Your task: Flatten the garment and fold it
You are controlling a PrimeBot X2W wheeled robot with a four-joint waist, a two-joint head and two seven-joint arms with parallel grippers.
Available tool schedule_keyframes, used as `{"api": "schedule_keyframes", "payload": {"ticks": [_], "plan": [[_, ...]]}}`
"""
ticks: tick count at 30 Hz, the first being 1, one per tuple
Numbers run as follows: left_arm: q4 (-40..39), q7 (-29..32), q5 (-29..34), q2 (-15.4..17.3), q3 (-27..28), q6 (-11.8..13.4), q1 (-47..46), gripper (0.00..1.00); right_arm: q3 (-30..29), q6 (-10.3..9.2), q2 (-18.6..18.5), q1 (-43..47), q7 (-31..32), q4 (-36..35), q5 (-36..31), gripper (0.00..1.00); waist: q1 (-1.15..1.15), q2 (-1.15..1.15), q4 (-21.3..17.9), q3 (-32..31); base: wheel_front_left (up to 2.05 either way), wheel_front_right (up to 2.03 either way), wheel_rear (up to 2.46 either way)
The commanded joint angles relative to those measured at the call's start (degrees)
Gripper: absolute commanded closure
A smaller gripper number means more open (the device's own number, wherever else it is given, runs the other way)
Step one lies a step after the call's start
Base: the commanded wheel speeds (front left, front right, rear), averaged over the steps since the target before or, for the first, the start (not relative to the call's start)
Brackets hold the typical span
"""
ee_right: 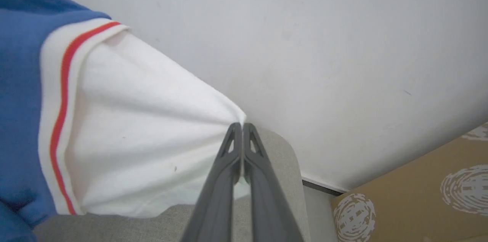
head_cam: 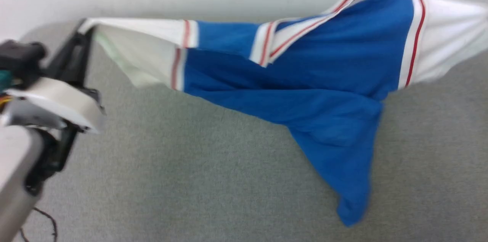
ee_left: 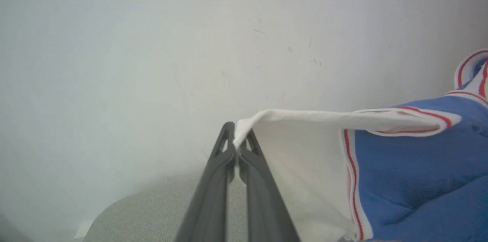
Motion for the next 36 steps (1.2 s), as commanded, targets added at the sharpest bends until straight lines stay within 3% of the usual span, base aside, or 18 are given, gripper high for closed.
{"api": "schedule_keyframes", "payload": {"ticks": [1,8,18,23,29,36], "plan": [[-0.3,-0.7,-0.6,0.8,1.0,0.9,1.1,1.00,-0.3,-0.12,-0.4,-1.1,-0.7,-1.2,0.2,1.00,0.01,0.00,-2.0,-4.2,0.00,0.00,0.00],[-3.6,-4.1,-2.5,6.3,7.9,4.1,3.6,1.00,-2.6,-0.12,-0.6,-3.4,-1.2,-10.9,0.7,1.00,0.01,0.00,-3.2,-7.1,0.00,0.00,0.00],[-8.2,-4.6,-3.3,11.5,14.2,5.6,0.6,1.00,-4.2,-0.12,-1.1,-9.3,2.2,-17.0,3.8,1.00,0.01,0.00,-3.6,-4.2,0.00,0.00,0.00],[-7.2,-1.8,-4.1,12.1,14.3,3.1,-4.7,1.00,-0.6,-0.12,-2.0,-16.6,1.4,-16.6,3.9,1.00,0.01,0.00,-4.1,2.3,0.00,0.00,0.00],[0.6,2.6,-3.4,10.7,11.5,-2.9,-15.1,1.00,4.9,-0.12,-0.4,-30.1,-2.6,-10.0,3.2,1.00,0.01,0.00,-4.9,12.2,0.00,0.00,0.00],[14.4,2.0,-0.8,4.7,10.3,-9.7,-33.8,1.00,8.3,-0.12,3.5,-47.0,-8.6,4.7,0.1,1.00,0.01,0.00,-4.9,20.9,0.00,0.00,0.00]]}}
